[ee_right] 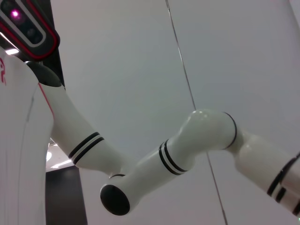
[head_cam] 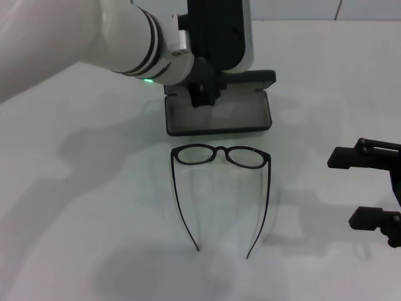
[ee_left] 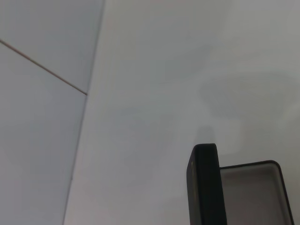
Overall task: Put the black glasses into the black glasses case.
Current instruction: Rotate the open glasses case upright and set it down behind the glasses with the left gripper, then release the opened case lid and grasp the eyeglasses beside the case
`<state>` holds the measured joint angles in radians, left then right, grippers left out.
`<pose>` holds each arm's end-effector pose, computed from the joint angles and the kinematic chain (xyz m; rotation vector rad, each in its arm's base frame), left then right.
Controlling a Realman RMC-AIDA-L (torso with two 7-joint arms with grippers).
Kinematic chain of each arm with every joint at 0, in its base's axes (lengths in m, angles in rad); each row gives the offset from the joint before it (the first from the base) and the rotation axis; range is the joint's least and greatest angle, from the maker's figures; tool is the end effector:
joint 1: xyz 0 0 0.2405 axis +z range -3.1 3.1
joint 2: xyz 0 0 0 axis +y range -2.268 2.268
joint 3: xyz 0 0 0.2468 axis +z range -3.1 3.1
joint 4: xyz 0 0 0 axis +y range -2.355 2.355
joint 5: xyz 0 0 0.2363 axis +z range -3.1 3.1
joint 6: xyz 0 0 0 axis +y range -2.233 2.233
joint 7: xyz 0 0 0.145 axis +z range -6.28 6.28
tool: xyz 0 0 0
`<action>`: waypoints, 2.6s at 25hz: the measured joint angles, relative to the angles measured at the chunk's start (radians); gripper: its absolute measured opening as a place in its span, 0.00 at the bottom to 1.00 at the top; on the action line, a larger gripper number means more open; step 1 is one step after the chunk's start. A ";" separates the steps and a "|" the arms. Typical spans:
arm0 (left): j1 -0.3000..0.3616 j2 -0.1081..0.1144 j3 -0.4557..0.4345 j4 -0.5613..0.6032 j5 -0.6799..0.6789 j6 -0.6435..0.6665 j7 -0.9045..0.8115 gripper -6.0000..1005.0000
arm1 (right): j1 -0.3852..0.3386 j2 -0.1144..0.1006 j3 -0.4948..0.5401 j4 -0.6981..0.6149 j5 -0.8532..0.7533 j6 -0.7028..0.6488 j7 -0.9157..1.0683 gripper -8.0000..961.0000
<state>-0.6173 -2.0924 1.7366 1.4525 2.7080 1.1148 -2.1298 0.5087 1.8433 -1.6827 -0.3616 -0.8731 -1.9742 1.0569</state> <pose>-0.0845 0.3926 -0.0460 -2.5499 0.3177 0.4848 0.2316 0.2795 0.0238 2.6486 -0.1726 -1.3837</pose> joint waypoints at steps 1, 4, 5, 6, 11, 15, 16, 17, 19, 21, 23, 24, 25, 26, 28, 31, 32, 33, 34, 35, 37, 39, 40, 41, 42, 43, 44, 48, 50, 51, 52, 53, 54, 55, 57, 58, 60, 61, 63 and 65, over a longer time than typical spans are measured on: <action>-0.008 0.000 0.000 -0.019 -0.001 -0.008 0.011 0.21 | -0.004 0.000 0.002 0.000 0.000 0.002 0.000 0.72; -0.023 -0.001 0.000 -0.057 -0.013 -0.033 0.039 0.21 | -0.014 0.002 0.021 0.003 -0.004 0.004 0.000 0.72; -0.026 -0.001 -0.002 -0.065 -0.027 -0.040 0.056 0.21 | -0.016 0.003 0.029 0.005 -0.008 0.005 0.000 0.72; -0.026 -0.001 -0.005 -0.068 -0.036 -0.042 0.068 0.21 | -0.017 0.005 0.035 0.007 -0.012 0.005 0.000 0.72; -0.016 -0.001 -0.004 -0.083 -0.048 -0.060 0.116 0.21 | -0.018 0.008 0.043 0.010 -0.017 0.006 -0.001 0.72; -0.018 0.000 -0.001 -0.117 -0.046 -0.079 0.132 0.21 | -0.019 0.008 0.043 0.011 -0.018 0.012 -0.001 0.72; -0.018 -0.001 0.000 -0.128 -0.046 -0.088 0.137 0.22 | -0.020 0.009 0.044 0.011 -0.018 0.015 -0.001 0.72; -0.018 -0.001 0.001 -0.133 -0.046 -0.098 0.139 0.23 | -0.022 0.009 0.044 0.011 -0.018 0.020 -0.001 0.72; 0.000 -0.003 0.015 -0.144 -0.045 -0.140 0.138 0.24 | -0.025 0.010 0.044 0.011 -0.020 0.028 -0.002 0.72; 0.007 -0.003 0.017 -0.139 -0.045 -0.146 0.138 0.25 | -0.029 0.010 0.044 0.011 -0.020 0.032 -0.002 0.72; 0.016 -0.003 0.018 -0.129 -0.045 -0.148 0.138 0.26 | -0.038 0.010 0.044 0.012 -0.022 0.044 -0.002 0.72; 0.021 -0.003 0.018 -0.123 -0.045 -0.148 0.137 0.29 | -0.039 0.010 0.044 0.012 -0.022 0.048 -0.002 0.72; 0.026 -0.003 0.018 -0.115 -0.045 -0.147 0.137 0.32 | -0.039 0.010 0.044 0.012 -0.023 0.050 -0.002 0.72; 0.032 -0.003 0.018 -0.103 -0.044 -0.144 0.137 0.35 | -0.039 0.010 0.044 0.012 -0.023 0.054 -0.002 0.72; 0.045 -0.003 0.018 -0.072 -0.043 -0.133 0.133 0.40 | -0.039 0.010 0.044 0.012 -0.023 0.059 -0.002 0.72; 0.093 -0.003 0.014 0.037 -0.042 -0.093 0.113 0.42 | -0.040 0.009 0.045 0.012 -0.023 0.095 0.002 0.72; 0.118 -0.003 0.010 0.093 -0.043 -0.081 0.095 0.42 | -0.039 0.008 0.045 0.012 -0.023 0.118 0.005 0.72; 0.147 -0.002 0.005 0.152 -0.045 -0.074 0.073 0.43 | -0.037 0.006 0.048 0.009 -0.024 0.146 0.011 0.72; 0.183 -0.002 -0.002 0.222 -0.056 -0.072 0.047 0.43 | -0.035 0.004 0.053 0.002 -0.026 0.177 0.022 0.72; 0.210 -0.002 -0.009 0.268 -0.065 -0.073 0.033 0.43 | -0.030 0.000 0.059 -0.013 -0.028 0.212 0.038 0.72; 0.275 -0.001 -0.032 0.369 -0.133 -0.087 0.012 0.42 | -0.023 -0.011 0.074 -0.072 -0.052 0.279 0.094 0.72; 0.354 -0.002 -0.073 0.443 -0.270 -0.124 0.010 0.42 | -0.018 -0.020 0.109 -0.189 -0.134 0.361 0.176 0.71; 0.382 -0.002 -0.091 0.457 -0.340 -0.145 0.014 0.42 | -0.017 -0.020 0.124 -0.229 -0.169 0.385 0.200 0.71; 0.382 -0.002 -0.091 0.457 -0.340 -0.145 0.014 0.42 | -0.016 -0.017 0.152 -0.285 -0.224 0.419 0.236 0.71; 0.458 -0.001 -0.138 0.458 -0.580 -0.206 0.064 0.42 | -0.014 -0.010 0.190 -0.353 -0.304 0.456 0.297 0.71; 0.482 -0.001 -0.150 0.447 -0.665 -0.217 0.098 0.42 | -0.008 -0.003 0.224 -0.405 -0.385 0.479 0.359 0.71; 0.506 0.000 -0.164 0.432 -0.767 -0.226 0.141 0.42 | 0.011 0.007 0.274 -0.466 -0.506 0.497 0.450 0.71; 0.604 0.001 -0.187 0.292 -1.140 -0.193 0.435 0.41 | 0.134 0.045 0.375 -0.532 -0.830 0.480 0.682 0.67; 0.646 0.000 -0.203 0.195 -1.294 -0.135 0.596 0.39 | 0.223 0.070 0.393 -0.527 -0.948 0.472 0.749 0.66; 0.665 -0.001 -0.220 0.131 -1.380 -0.091 0.674 0.37 | 0.260 0.084 0.395 -0.524 -0.999 0.472 0.773 0.66; 0.674 -0.001 -0.242 0.076 -1.451 -0.045 0.729 0.34 | 0.298 0.097 0.395 -0.521 -1.049 0.475 0.796 0.66; 0.677 0.000 -0.273 -0.009 -1.539 0.031 0.790 0.30 | 0.331 0.107 0.396 -0.518 -1.090 0.479 0.813 0.66; 0.675 0.002 -0.303 -0.079 -1.598 0.092 0.830 0.26 | 0.368 0.119 0.397 -0.505 -1.138 0.483 0.829 0.66; 0.661 0.005 -0.345 -0.163 -1.644 0.181 0.861 0.23 | 0.402 0.128 0.397 -0.489 -1.174 0.488 0.838 0.66; 0.619 0.009 -0.457 -0.345 -1.688 0.366 0.903 0.15 | 0.478 0.145 0.397 -0.438 -1.238 0.506 0.851 0.66; 0.587 0.011 -0.517 -0.441 -1.680 0.456 0.919 0.11 | 0.510 0.153 0.397 -0.410 -1.265 0.517 0.853 0.66; 0.523 0.022 -0.625 -0.635 -1.623 0.598 0.954 0.09 | 0.577 0.165 0.395 -0.347 -1.311 0.547 0.856 0.66; 0.489 0.033 -0.668 -0.730 -1.579 0.651 0.986 0.08 | 0.614 0.171 0.392 -0.312 -1.333 0.567 0.856 0.66; 0.440 0.053 -0.713 -0.873 -1.504 0.723 1.059 0.06 | 0.671 0.177 0.373 -0.251 -1.349 0.605 0.856 0.66; 0.413 0.063 -0.725 -0.973 -1.433 0.746 1.132 0.06 | 0.721 0.181 0.340 -0.195 -1.348 0.642 0.856 0.66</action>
<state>-0.2039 -2.0296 1.0121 0.4797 1.2753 1.8605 -0.9979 1.2301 2.0245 -1.3426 -0.5567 -2.2207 -1.3318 1.9129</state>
